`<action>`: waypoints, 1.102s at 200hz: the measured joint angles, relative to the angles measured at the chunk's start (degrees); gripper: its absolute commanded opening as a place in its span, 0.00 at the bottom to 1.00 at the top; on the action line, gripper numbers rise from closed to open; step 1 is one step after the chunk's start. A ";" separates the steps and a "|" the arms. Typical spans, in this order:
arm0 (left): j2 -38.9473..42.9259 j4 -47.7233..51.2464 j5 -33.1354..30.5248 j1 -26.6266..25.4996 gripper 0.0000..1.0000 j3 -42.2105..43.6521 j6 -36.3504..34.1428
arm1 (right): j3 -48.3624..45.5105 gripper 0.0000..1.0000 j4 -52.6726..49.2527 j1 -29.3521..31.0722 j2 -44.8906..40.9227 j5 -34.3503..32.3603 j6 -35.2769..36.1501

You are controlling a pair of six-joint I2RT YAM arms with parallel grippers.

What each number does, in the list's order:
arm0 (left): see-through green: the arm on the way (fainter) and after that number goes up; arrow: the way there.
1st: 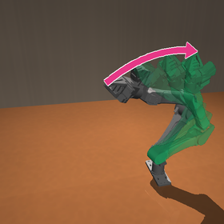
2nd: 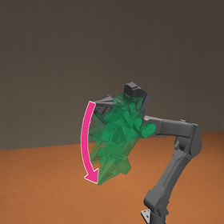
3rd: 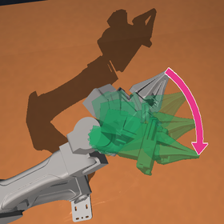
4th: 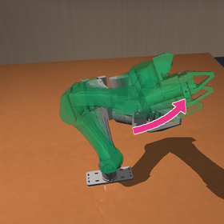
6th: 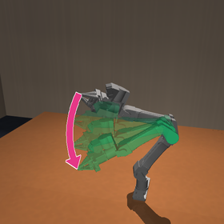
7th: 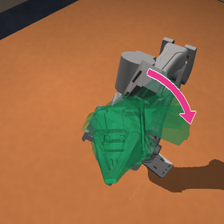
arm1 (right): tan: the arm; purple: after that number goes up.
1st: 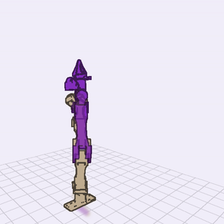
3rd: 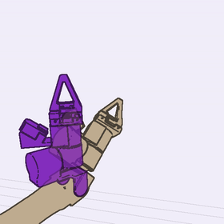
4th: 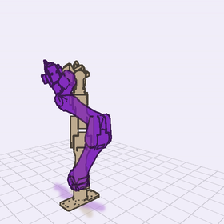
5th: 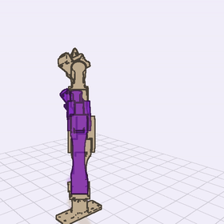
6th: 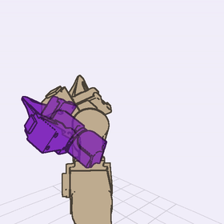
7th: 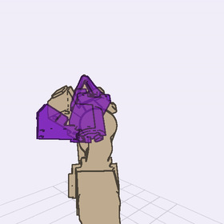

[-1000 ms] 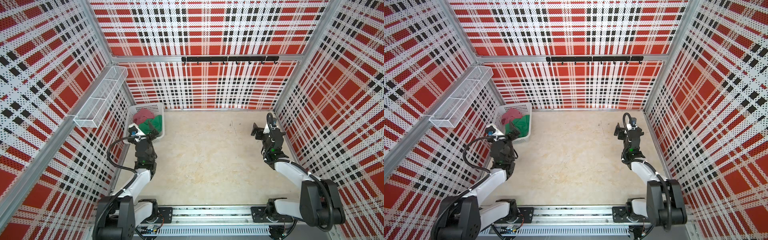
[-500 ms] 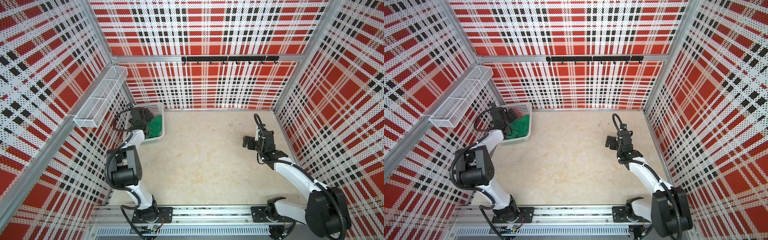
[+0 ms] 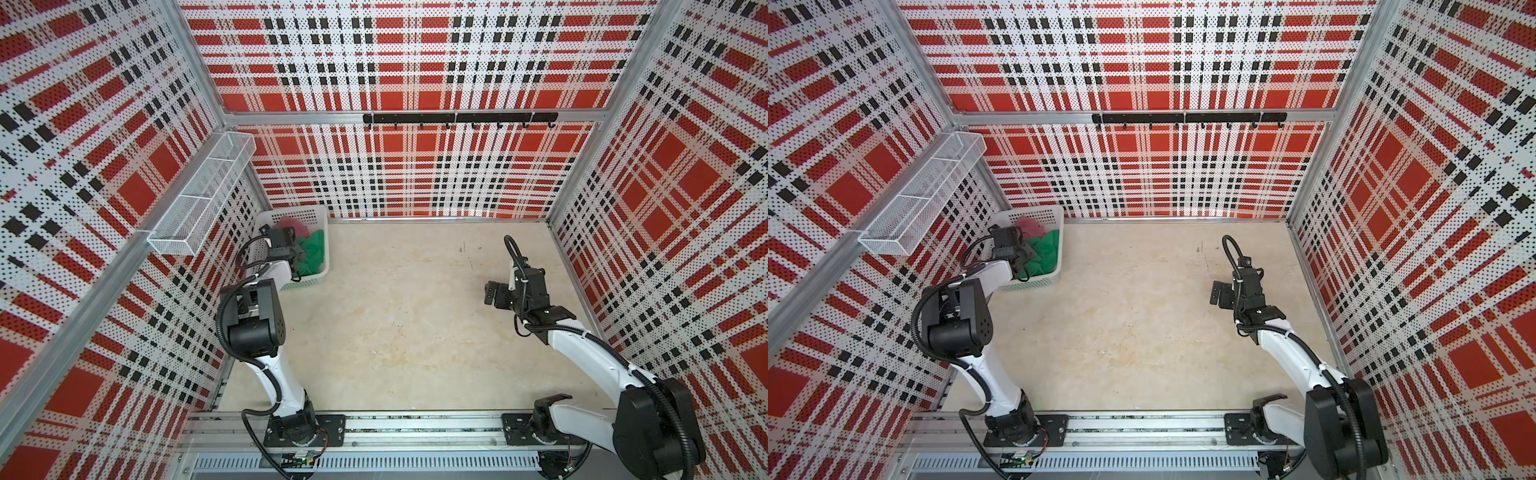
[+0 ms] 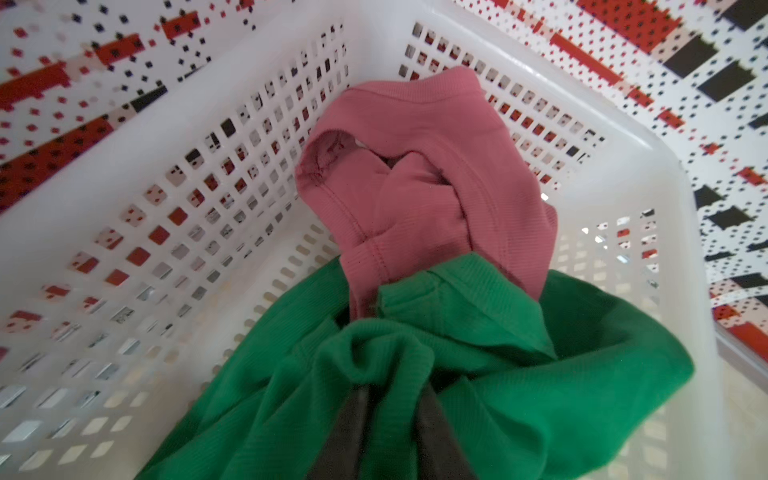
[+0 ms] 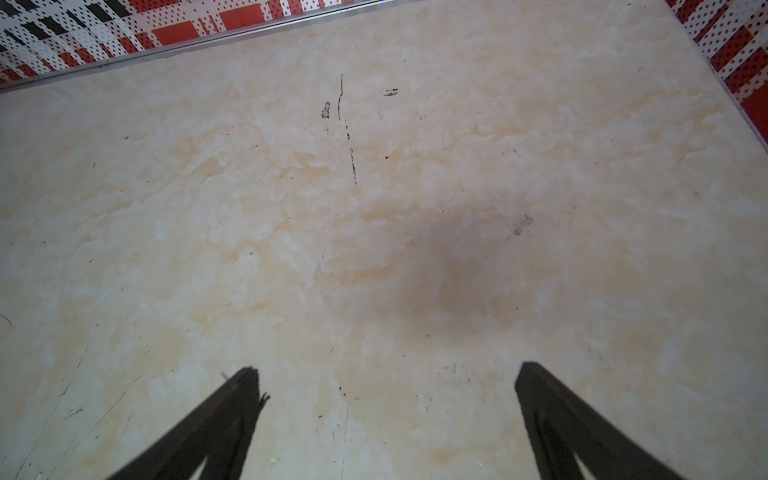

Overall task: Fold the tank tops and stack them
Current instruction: 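Reach the left gripper into the basket, grasp the green tank top, lift it out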

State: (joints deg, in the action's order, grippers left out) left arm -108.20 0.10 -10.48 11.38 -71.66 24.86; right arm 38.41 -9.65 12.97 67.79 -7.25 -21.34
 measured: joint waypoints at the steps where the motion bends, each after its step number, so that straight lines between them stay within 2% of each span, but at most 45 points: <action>1: 0.13 0.04 -0.02 -0.07 0.00 0.02 0.07 | 0.00 1.00 0.00 0.00 0.00 0.02 -0.02; 33: 4.66 1.68 -0.96 -2.36 0.00 0.24 -1.14 | 0.00 1.00 0.13 0.00 0.00 0.20 -0.68; 59: 10.47 5.86 -2.05 -7.41 0.00 -3.10 -4.46 | 0.20 1.00 0.35 0.00 0.15 0.39 -0.94; 79: 14.25 9.49 -5.57 -14.21 0.00 -9.44 -8.50 | 2.05 1.00 0.00 0.00 1.49 0.94 -1.16; 110: 19.85 13.62 -10.60 -28.72 0.00 -19.91 -14.56 | 4.68 1.00 0.11 0.00 2.78 1.66 -2.14; 130: 22.75 14.99 -11.02 -37.44 0.00 -25.05 -17.07 | 5.38 1.00 -0.02 -0.02 2.84 2.05 -2.40; 150: 24.92 15.41 -9.97 -42.95 0.00 -27.21 -18.16 | 6.88 1.00 -1.29 -0.39 2.95 2.25 -2.58; 182: 25.42 15.06 -4.00 -44.06 0.00 -24.72 -17.03 | 8.94 1.00 -2.75 -3.43 2.91 3.93 -3.13; 220: 20.37 10.56 6.12 -38.60 0.00 -15.26 -11.78 | 8.87 1.00 -4.98 -6.25 2.71 6.27 -3.74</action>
State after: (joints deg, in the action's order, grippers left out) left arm -87.83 10.66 -4.36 -27.22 -86.91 13.08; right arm 47.29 -14.63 6.72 70.50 -0.97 -25.08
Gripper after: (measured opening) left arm 0.053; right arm 0.999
